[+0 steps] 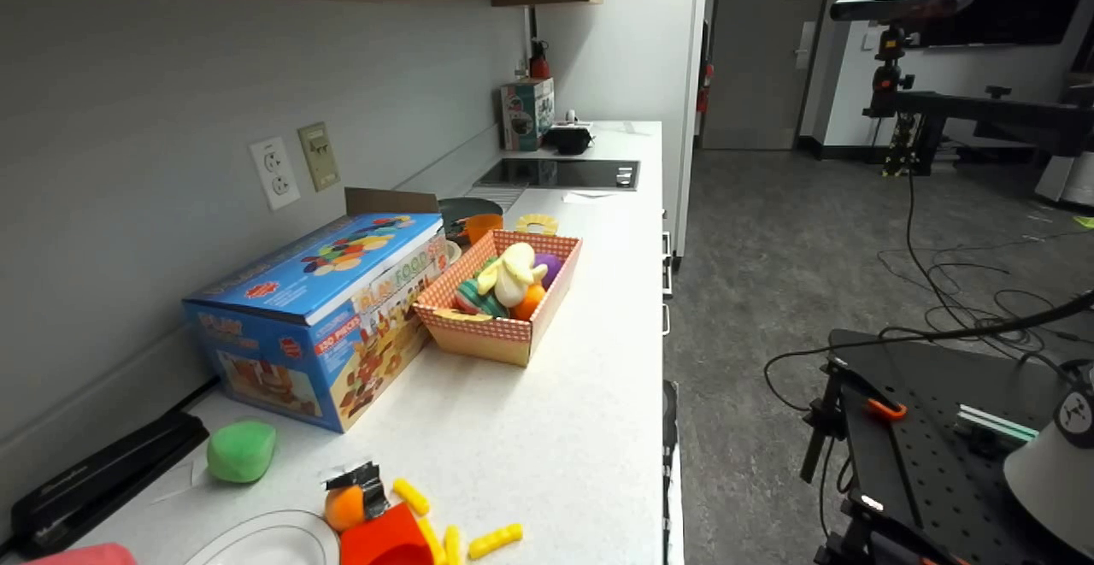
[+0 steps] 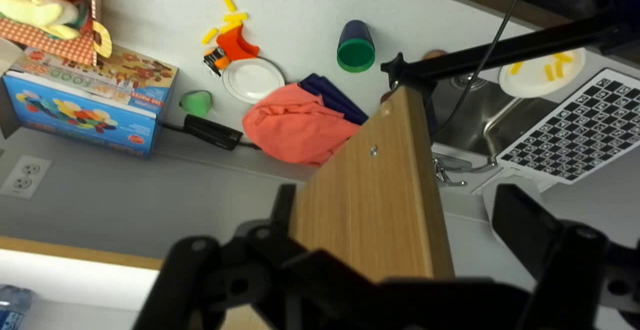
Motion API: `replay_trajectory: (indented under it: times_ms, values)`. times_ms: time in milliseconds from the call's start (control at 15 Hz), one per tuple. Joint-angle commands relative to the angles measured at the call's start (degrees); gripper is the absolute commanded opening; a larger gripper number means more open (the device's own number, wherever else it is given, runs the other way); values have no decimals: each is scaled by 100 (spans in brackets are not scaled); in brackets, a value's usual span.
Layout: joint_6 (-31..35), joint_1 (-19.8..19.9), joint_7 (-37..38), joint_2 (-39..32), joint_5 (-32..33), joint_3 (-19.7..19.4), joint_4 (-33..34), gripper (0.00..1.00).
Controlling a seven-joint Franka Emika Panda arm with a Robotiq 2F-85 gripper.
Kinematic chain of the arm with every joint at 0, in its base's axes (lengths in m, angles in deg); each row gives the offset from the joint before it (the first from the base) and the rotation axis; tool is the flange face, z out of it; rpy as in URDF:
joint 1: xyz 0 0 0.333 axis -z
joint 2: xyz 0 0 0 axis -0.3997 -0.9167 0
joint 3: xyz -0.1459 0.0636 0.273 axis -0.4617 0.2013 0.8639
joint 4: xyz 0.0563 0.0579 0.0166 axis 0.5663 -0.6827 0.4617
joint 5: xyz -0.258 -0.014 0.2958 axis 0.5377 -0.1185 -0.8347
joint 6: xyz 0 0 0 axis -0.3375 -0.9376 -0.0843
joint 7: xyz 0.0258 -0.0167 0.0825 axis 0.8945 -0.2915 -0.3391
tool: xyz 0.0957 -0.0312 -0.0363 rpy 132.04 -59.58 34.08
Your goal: Close the overhead cabinet door
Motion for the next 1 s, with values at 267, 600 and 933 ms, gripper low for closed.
replay_trajectory:
  times_ms: [267, 600, 933]
  values:
    - [913, 124, 28, 169, -82, 48, -175, 100]
    - [1580, 289, 338, 240, -3, 145, -300, 100]
    - [2671, 1020, 563, -50, 583, 270, -666, 100]
